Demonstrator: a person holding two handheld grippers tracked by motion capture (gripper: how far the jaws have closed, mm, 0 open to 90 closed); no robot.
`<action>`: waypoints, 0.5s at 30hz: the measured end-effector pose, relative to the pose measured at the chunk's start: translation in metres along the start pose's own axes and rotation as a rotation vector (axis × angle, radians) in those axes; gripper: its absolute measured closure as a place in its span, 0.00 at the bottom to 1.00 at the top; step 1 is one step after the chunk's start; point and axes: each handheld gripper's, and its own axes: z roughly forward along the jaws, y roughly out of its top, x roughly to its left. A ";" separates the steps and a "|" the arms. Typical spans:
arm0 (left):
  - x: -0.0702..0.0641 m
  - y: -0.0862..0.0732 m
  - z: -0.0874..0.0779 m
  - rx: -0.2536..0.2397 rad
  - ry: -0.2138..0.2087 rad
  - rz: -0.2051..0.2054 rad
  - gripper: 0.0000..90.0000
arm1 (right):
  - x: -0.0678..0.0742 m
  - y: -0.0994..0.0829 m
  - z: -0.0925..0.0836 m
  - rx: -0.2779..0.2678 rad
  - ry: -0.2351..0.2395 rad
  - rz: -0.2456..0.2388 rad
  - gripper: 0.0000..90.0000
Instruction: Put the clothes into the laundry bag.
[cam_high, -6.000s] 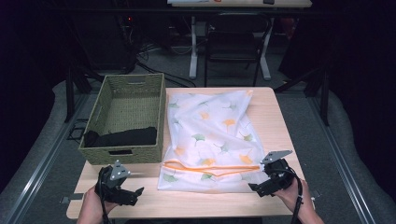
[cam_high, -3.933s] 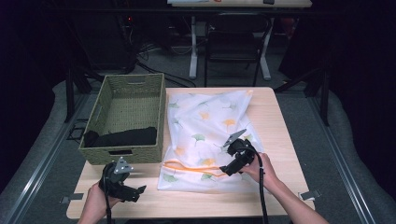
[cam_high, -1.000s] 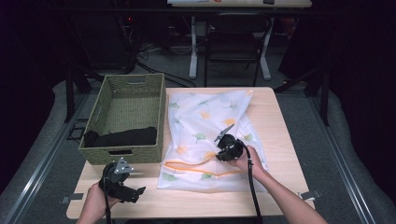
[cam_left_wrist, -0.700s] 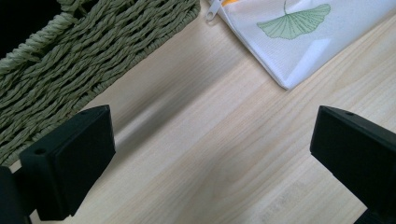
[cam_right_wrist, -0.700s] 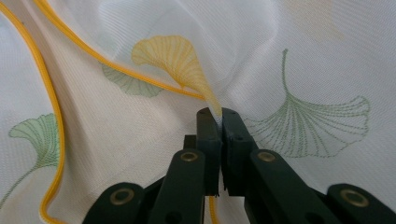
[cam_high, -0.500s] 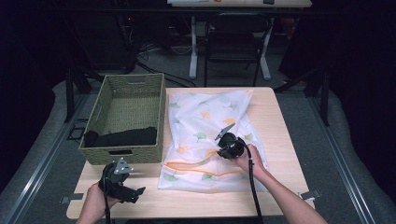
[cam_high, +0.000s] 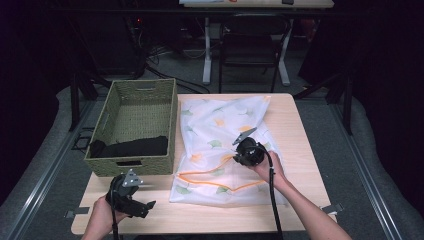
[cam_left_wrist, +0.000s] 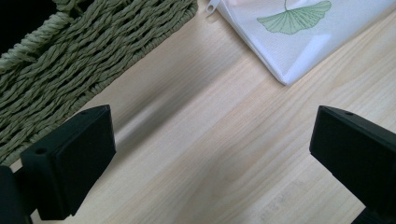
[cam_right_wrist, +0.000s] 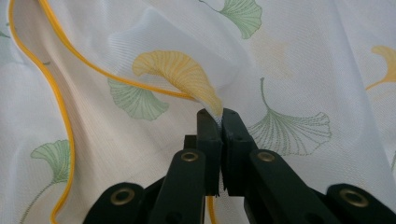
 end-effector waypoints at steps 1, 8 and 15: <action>0.000 0.000 0.000 0.000 -0.002 -0.001 0.01 | 0.000 0.001 -0.001 -0.007 -0.002 -0.002 0.98; 0.001 -0.001 0.000 0.001 -0.007 -0.005 0.01 | 0.001 0.006 -0.014 -0.048 -0.013 0.001 0.98; 0.002 0.000 0.001 0.012 -0.019 0.005 0.01 | 0.000 0.009 -0.025 -0.085 -0.021 -0.002 0.98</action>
